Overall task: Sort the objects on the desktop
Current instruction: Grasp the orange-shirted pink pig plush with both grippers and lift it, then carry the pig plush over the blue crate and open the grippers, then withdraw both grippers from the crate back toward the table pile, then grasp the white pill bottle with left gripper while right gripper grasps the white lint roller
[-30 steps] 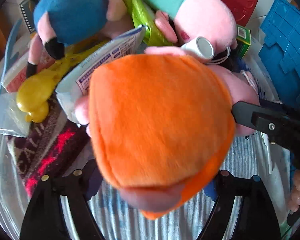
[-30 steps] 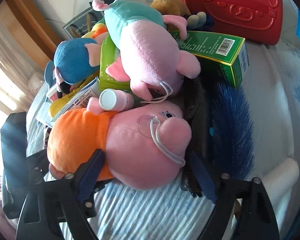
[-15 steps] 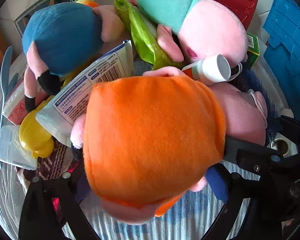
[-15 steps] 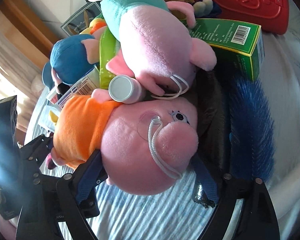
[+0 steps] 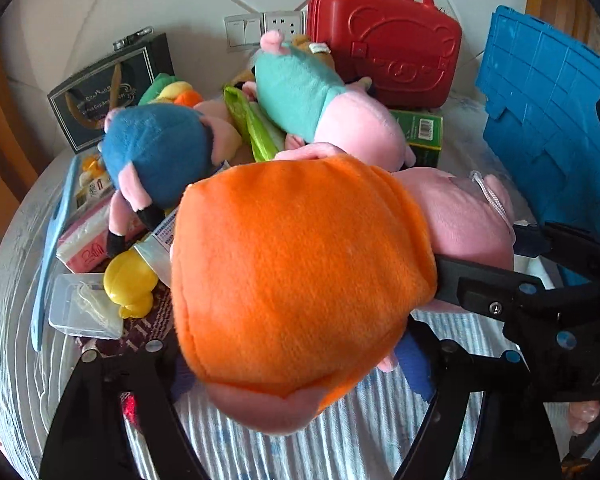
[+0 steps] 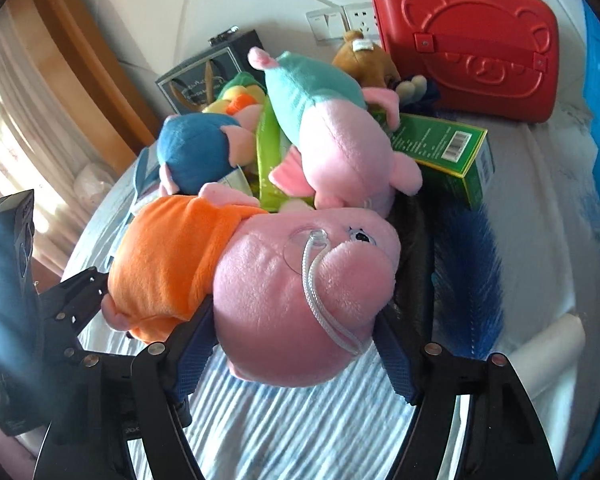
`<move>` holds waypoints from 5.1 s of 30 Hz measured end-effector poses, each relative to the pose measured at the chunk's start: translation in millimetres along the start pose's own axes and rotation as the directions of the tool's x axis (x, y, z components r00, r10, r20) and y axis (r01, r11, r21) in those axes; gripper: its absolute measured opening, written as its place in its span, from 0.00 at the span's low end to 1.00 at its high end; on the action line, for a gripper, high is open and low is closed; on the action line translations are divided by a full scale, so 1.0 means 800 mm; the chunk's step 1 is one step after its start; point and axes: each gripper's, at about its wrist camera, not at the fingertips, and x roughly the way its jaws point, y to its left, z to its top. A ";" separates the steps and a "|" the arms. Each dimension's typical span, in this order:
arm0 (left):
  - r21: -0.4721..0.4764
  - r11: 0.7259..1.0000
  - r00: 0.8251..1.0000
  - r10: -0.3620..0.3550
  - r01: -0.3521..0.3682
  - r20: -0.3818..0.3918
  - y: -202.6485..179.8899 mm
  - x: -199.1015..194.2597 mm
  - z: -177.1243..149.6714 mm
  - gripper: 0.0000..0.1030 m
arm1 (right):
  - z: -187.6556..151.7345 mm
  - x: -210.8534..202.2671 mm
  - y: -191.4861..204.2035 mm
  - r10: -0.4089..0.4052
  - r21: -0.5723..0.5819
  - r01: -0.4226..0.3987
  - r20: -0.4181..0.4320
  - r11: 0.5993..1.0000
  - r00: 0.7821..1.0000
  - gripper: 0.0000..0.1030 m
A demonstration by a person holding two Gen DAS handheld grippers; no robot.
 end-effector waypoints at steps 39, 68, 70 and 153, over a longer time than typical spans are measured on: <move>0.433 0.869 0.832 -0.413 0.239 0.370 -0.456 -0.306 0.110 0.83 | -0.121 -0.549 -0.119 -0.450 0.192 0.417 0.550 0.888 0.704 0.73; 0.456 0.852 0.882 -0.399 0.256 0.252 -0.575 -0.276 0.099 0.86 | -0.186 -0.615 -0.252 -0.536 0.357 0.402 0.489 0.843 0.689 1.00; 0.438 0.862 0.877 -0.396 0.254 0.271 -0.569 -0.278 0.098 0.86 | -0.187 -0.617 -0.253 -0.535 0.364 0.396 0.491 0.843 0.687 1.00; -0.024 1.000 0.976 -0.009 0.004 -0.218 -0.056 0.130 0.010 0.27 | -0.037 -0.006 -0.172 -0.383 0.340 0.439 -0.220 0.832 0.897 0.50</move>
